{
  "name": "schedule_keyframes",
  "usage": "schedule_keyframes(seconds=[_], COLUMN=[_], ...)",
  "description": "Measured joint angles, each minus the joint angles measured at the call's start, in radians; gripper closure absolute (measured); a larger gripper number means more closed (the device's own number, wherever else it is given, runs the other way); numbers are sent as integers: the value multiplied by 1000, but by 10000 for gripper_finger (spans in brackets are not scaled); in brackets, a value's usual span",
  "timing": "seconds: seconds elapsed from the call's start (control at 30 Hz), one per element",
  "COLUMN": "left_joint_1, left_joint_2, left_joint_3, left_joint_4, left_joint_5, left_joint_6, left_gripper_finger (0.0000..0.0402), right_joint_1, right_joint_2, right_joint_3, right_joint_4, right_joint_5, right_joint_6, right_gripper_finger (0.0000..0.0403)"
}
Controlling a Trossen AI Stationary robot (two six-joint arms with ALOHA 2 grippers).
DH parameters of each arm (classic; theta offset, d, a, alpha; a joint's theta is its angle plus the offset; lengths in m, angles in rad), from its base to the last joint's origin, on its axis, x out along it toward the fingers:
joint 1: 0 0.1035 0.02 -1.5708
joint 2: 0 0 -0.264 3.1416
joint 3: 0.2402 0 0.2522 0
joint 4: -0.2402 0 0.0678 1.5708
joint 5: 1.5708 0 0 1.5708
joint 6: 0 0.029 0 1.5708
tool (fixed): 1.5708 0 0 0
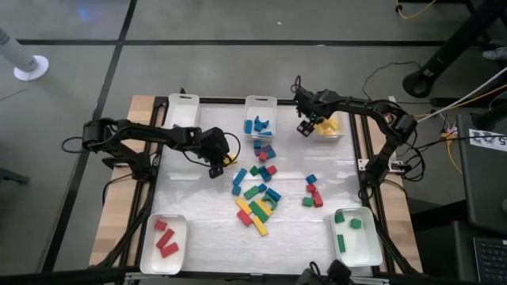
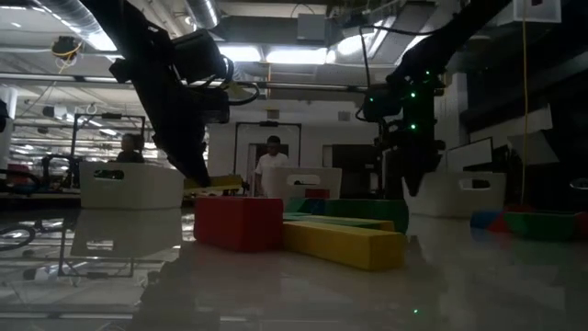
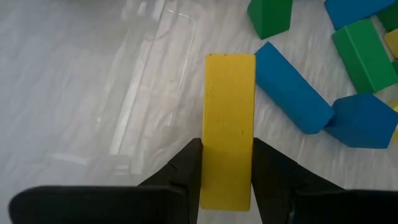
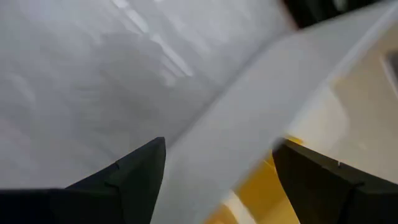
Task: Sort blocks
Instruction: Put the yellow block into the top right white bin
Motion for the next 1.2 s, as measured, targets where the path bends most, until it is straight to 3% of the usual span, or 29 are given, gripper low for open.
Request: schedule_keyframes(seconds=[0.13,0.3,0.5,0.73,0.97,1.2], left_joint_1=[0,0,0,0,0,0], left_joint_2=[0,0,0,0,0,0], left_joint_3=[0,0,0,0,0,0], left_joint_4=[0,0,0,0,0,1], left_joint_5=[0,0,0,0,0,0], left_joint_6=[0,-1,-1,-1,-1,-1], left_gripper_finger=[304,304,304,304,304,304], right_joint_1=[6,-11,-41,-84,-108,-49], right_joint_2=[0,0,0,0,0,-15], right_joint_3=[0,0,1,1,13,111], right_joint_4=[90,120,16,-102,-106,-118], right_joint_5=[-36,30,78,212,206,186], right_joint_6=[-41,-42,-7,40,35,-4], right_gripper_finger=[109,109,109,109,109,109])
